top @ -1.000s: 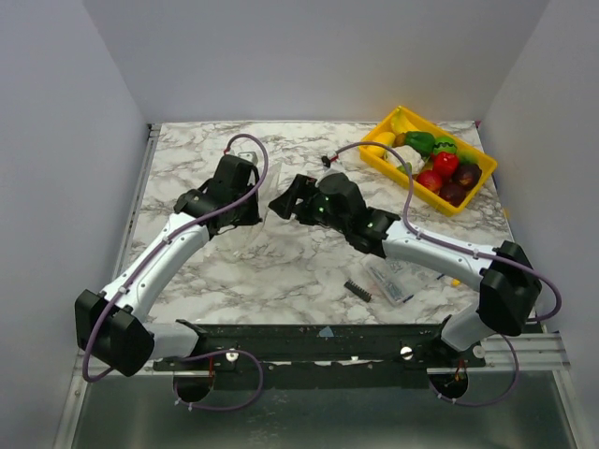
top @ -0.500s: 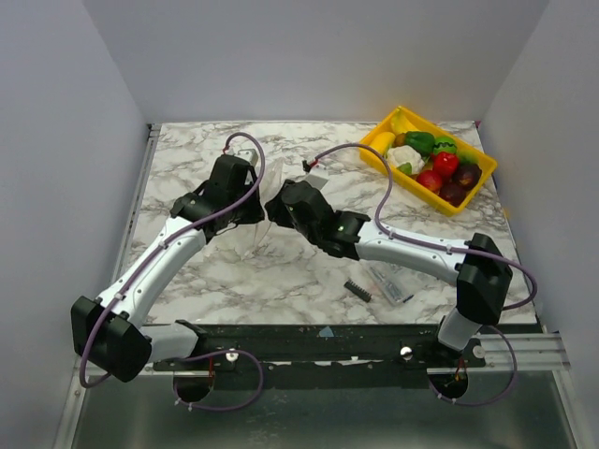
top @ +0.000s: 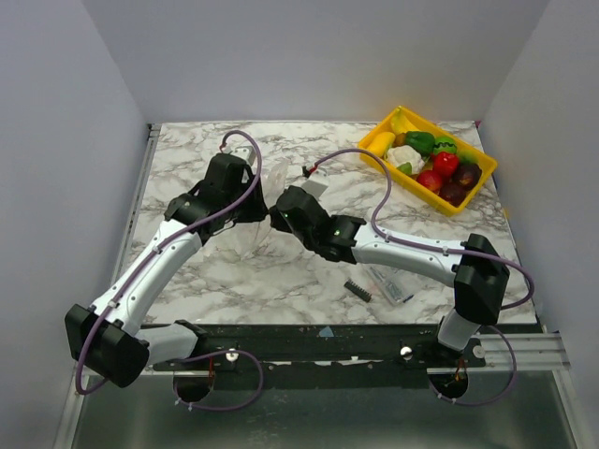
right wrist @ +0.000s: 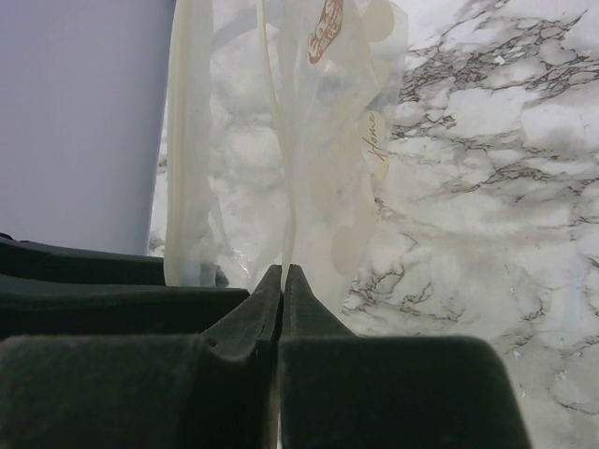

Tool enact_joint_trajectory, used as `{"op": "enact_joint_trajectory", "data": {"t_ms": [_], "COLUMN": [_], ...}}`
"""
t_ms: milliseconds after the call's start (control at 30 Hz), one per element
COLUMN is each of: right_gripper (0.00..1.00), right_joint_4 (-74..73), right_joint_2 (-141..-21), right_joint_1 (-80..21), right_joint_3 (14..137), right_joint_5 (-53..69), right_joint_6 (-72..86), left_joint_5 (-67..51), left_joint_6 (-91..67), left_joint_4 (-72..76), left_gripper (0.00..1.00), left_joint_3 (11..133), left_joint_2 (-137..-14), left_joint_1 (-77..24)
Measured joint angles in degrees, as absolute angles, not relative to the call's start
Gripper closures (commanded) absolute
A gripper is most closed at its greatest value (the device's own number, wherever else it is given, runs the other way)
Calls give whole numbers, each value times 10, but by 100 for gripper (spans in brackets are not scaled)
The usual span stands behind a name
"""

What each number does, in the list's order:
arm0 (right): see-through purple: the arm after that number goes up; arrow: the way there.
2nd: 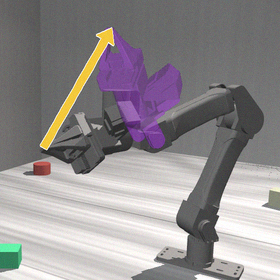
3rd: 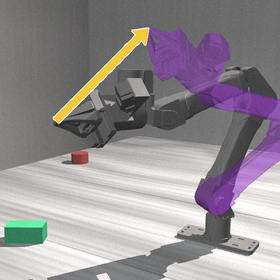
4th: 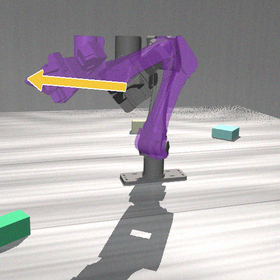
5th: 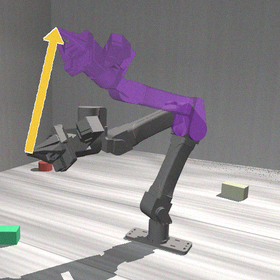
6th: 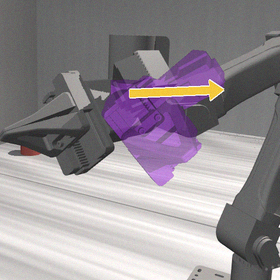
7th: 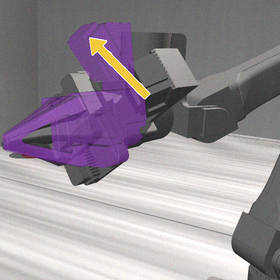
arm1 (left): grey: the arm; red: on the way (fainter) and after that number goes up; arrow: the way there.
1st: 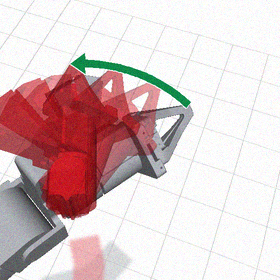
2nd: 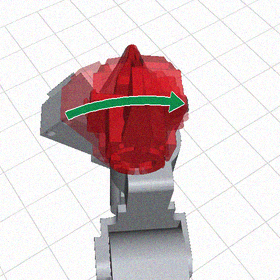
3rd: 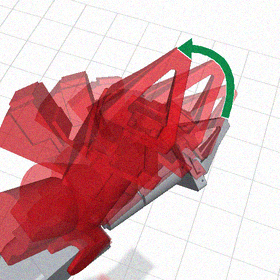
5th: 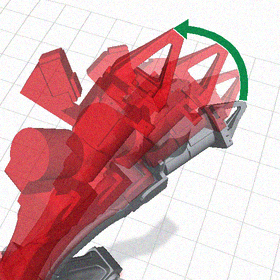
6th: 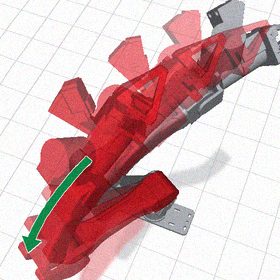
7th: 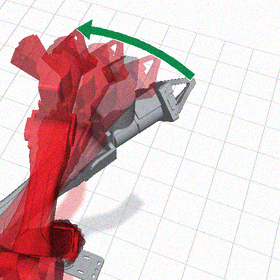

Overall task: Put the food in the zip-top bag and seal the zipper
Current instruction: Open the zipper of the food storage bag at the center of the board.

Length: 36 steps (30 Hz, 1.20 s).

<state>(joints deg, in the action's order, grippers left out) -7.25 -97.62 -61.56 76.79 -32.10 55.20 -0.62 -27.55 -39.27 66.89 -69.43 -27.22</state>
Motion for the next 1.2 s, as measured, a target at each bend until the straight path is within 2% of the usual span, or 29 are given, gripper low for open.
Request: {"op": "enact_joint_trajectory", "data": {"t_ms": [100, 200, 300, 433, 733, 900, 1200], "right_gripper": [99, 99, 99, 99, 100, 100, 99], "right_joint_4": [-55, -39, -37, -26, -18, -11, 81], "right_joint_2": [-976, -975, -974, -969, -945, -948, -954], "right_joint_1": [-616, -616, -616, -616, -599, -559, -469], "right_joint_3": [762, 748, 745, 744, 731, 731, 679], "right_joint_5": [-316, -307, -303, -301, -268, -194, -21], "right_joint_6": [560, 569, 572, 575, 585, 563, 539], "left_joint_5": [7, 17, 17, 17, 71, 142, 164], "left_joint_6": [-264, -254, -246, -232, -203, -187, -176], "left_joint_4": [-396, -395, -395, -394, -421, -470, -505], "left_gripper": [49, 54, 82, 100, 100, 100, 100], "left_joint_3": [680, 691, 696, 697, 709, 794, 876], "left_joint_2": [-694, -694, -697, -700, -692, -730, -834], "left_joint_1": [-272, -272, -271, -271, -271, -270, -271]}}
